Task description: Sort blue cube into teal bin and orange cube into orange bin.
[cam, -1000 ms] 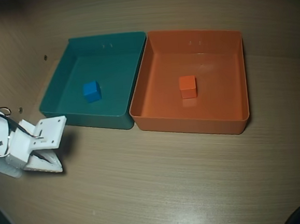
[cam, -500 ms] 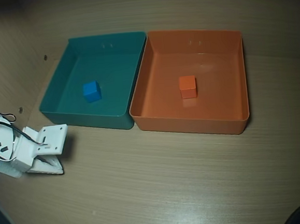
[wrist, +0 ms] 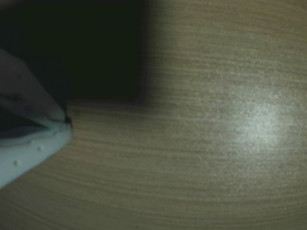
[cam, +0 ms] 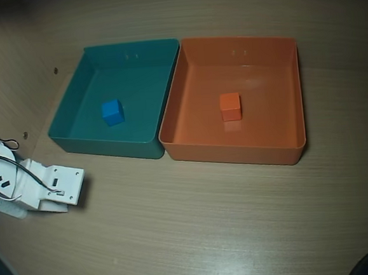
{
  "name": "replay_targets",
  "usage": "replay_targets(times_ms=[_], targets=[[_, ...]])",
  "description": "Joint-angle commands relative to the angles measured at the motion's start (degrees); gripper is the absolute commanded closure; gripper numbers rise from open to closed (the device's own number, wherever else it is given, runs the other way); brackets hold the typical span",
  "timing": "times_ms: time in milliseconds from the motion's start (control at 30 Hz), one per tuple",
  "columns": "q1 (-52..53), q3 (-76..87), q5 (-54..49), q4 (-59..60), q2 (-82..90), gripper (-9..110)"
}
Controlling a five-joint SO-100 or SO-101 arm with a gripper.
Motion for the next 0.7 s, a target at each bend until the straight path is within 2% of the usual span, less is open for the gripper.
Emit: replay_targets(times_ms=[0,667], targets=[[-0.4,3.6,1.8,1.1,0.4,105],[-0.9,3.6,2.9,1.2,0.4,105]])
